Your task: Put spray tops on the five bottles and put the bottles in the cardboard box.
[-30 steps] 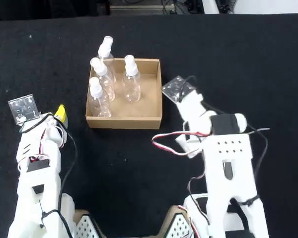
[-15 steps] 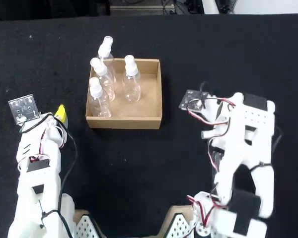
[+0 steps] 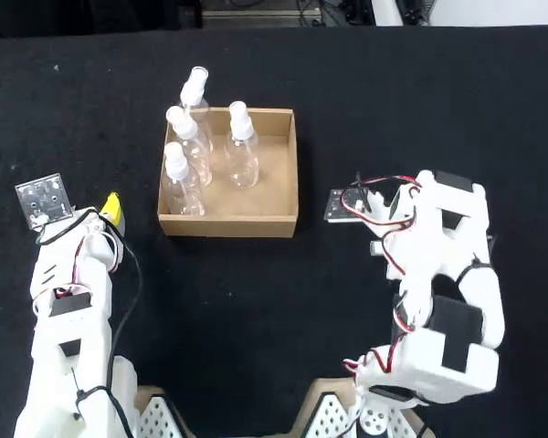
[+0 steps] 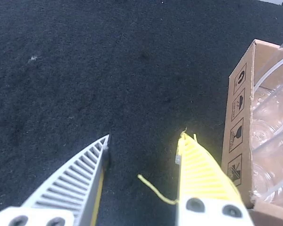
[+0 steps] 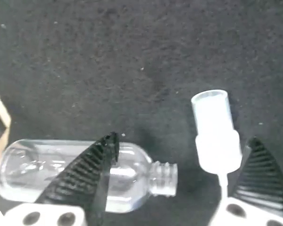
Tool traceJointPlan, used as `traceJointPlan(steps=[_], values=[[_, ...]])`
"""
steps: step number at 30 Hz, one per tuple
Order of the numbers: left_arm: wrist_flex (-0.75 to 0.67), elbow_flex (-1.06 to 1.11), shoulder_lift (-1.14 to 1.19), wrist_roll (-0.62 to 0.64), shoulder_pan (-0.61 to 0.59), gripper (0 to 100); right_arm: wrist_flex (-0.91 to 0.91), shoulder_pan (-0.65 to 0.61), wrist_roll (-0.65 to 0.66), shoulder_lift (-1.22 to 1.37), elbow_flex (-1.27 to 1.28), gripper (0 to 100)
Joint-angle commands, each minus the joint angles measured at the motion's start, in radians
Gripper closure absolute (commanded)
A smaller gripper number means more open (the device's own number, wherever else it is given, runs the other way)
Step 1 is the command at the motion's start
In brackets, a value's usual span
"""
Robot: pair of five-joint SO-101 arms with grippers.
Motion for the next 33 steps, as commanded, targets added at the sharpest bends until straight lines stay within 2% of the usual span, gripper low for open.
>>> traceJointPlan(steps=[1, 4, 13, 15, 20, 24, 27, 30, 33], values=[[-0.025, -0.013, -0.014, -0.011, 0.005, 80, -0.064, -0.002, -0.072, 0.002, -0.059, 76.3], [-0.025, -0.015, -0.014, -0.011, 0.005, 80, -0.121, -0.005, -0.169, 0.002, -0.059, 84.2], [-0.025, -0.015, -0.014, -0.011, 0.005, 80, -0.132, -0.005, -0.509, -0.001, -0.226, 83.5], [-0.025, -0.015, -0.014, -0.011, 0.005, 80, -0.104, -0.005, -0.551, -0.001, -0.283, 83.5], [-0.025, -0.015, -0.014, -0.011, 0.005, 80, 0.072, -0.046, -0.542, 0.002, -0.371, 83.5], [-0.025, -0.015, -0.014, -0.011, 0.005, 80, 0.152, -0.071, -0.367, 0.015, -0.315, 82.9], [-0.025, -0.015, -0.014, -0.011, 0.005, 80, 0.123, -0.064, -0.279, 0.021, -0.242, 75.5], [-0.025, -0.015, -0.014, -0.011, 0.005, 80, -0.005, -0.046, -0.279, 0.024, -0.171, 67.1], [-0.025, -0.015, -0.014, -0.011, 0.005, 80, -0.103, -0.037, -0.279, 0.024, -0.101, 65.3]])
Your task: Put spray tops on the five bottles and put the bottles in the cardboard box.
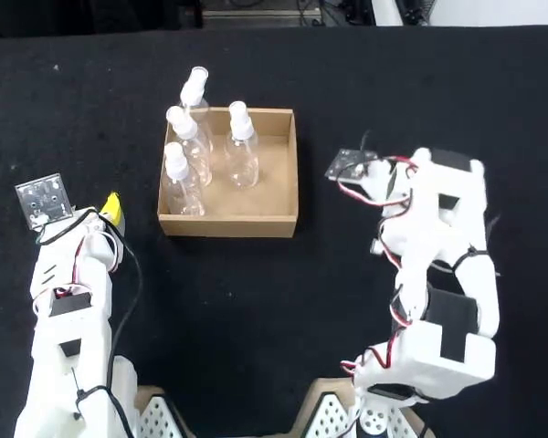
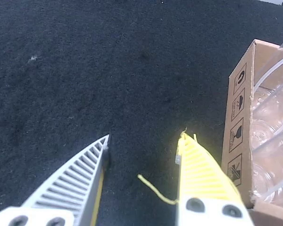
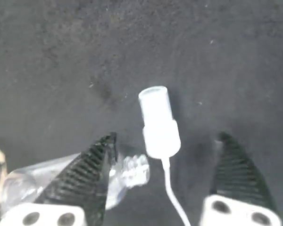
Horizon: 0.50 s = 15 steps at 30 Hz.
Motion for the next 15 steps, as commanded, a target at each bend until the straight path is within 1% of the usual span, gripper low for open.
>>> traceJointPlan(steps=[1, 5, 7, 9, 13, 15], values=[[-0.025, -0.016, -0.014, -0.011, 0.005, 80, -0.094, 0.011, 0.014, -0.002, 0.056, 65.3], [-0.025, -0.018, -0.014, -0.011, 0.005, 80, -0.101, -0.009, 0.014, -0.001, 0.128, 65.3], [-0.025, -0.016, -0.014, -0.011, 0.005, 80, -0.14, -0.009, 0.014, -0.001, 0.154, 66.6], [-0.025, -0.015, -0.014, -0.011, 0.005, 80, -0.187, 0.002, 0.012, -0.001, 0.177, 71.7], [-0.025, -0.015, -0.014, -0.011, 0.005, 80, -0.247, 0.032, 0.012, -0.001, 0.202, 85.5], [-0.025, -0.015, -0.014, -0.011, 0.005, 80, -0.265, 0.06, 0.012, -0.002, 0.199, 89.7]])
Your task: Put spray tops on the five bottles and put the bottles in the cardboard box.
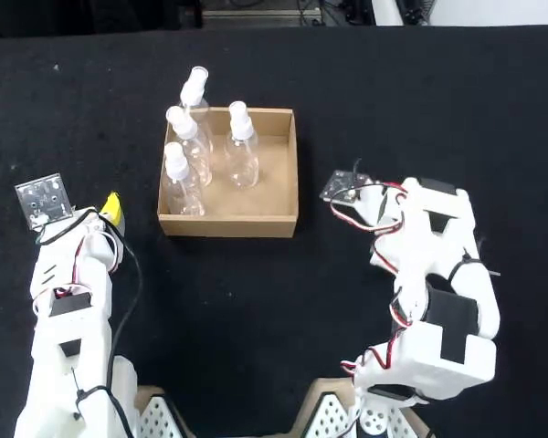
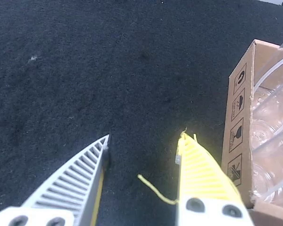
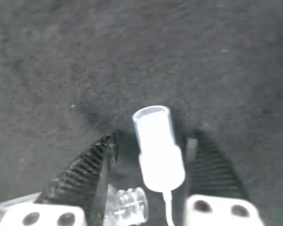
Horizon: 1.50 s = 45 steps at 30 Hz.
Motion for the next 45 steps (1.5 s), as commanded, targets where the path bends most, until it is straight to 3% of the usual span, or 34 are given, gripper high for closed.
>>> traceJointPlan(steps=[1, 10, 23, 28, 37, 45], values=[[-0.025, -0.015, -0.014, -0.011, 0.005, 80, -0.035, 0.068, 0.008, -0.007, -0.012, 90.7], [-0.025, -0.015, -0.014, -0.011, 0.005, 80, 0.015, 0.1, -0.032, -0.016, -0.156, 95.9], [-0.025, -0.015, -0.014, -0.011, 0.005, 80, 0.496, 0.044, -0.339, -0.016, -0.75, 98.6], [-0.025, -0.015, -0.014, -0.011, 0.005, 80, 0.703, -0.112, -0.525, -0.019, -0.82, 98.6], [-0.025, -0.018, -0.014, -0.011, 0.005, 80, 0.7, -0.427, -0.717, -0.308, -0.539, 98.6], [-0.025, -0.015, -0.014, -0.011, 0.005, 80, 0.443, -0.812, -0.973, -0.541, -0.165, 98.6]])
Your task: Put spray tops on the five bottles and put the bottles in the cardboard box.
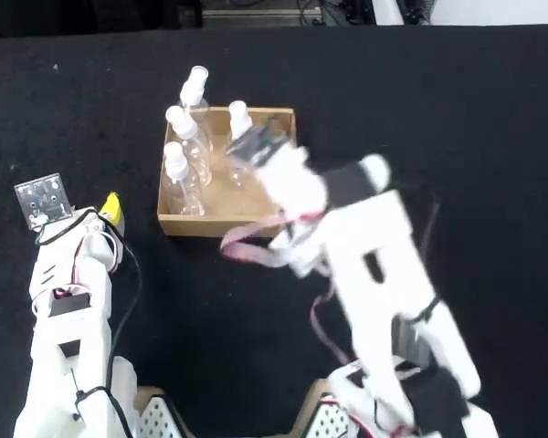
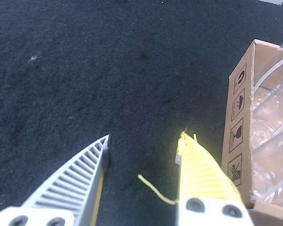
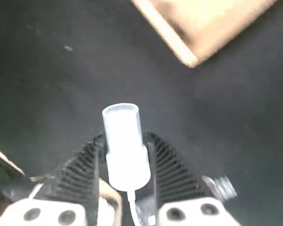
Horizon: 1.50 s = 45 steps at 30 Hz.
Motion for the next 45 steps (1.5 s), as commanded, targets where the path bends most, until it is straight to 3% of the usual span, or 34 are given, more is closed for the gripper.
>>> traceJointPlan(steps=[1, 4, 7, 11, 16, 21, 29, 32, 39, 45], values=[[-0.025, -0.015, -0.014, -0.011, 0.004, 80, -0.173, -0.169, -0.11, -0.093, 0.119, 98.6], [-0.025, -0.013, -0.014, -0.011, 0.004, 80, -0.322, -0.282, -0.23, -0.093, 0.226, 97.4], [-0.025, -0.013, -0.014, -0.011, 0.004, 80, -0.367, -0.374, -0.316, -0.099, 0.282, 85.8], [-0.025, -0.015, -0.014, -0.011, 0.004, 80, -0.308, -0.428, -0.339, -0.102, 0.242, 68.6], [-0.025, -0.015, -0.014, -0.011, 0.004, 80, -0.149, -0.362, -0.341, -0.127, 0.094, 66.2], [-0.025, -0.015, -0.014, -0.011, 0.004, 80, -0.028, -0.163, -0.249, -0.239, 0.061, 66.2], [-0.025, -0.018, -0.014, -0.011, 0.005, 80, -0.043, 0.523, -0.141, -0.401, 0.249, 66.2], [-0.025, -0.018, -0.014, -0.011, 0.005, 80, -0.118, 0.694, -0.143, -0.387, 0.361, 66.2], [-0.025, -0.013, -0.014, -0.011, 0.005, 80, -0.222, 0.853, -0.15, -0.305, 0.501, 65.8], [-0.025, -0.013, -0.014, -0.011, 0.005, 80, -0.275, 0.873, -0.152, -0.234, 0.526, 65.8]])
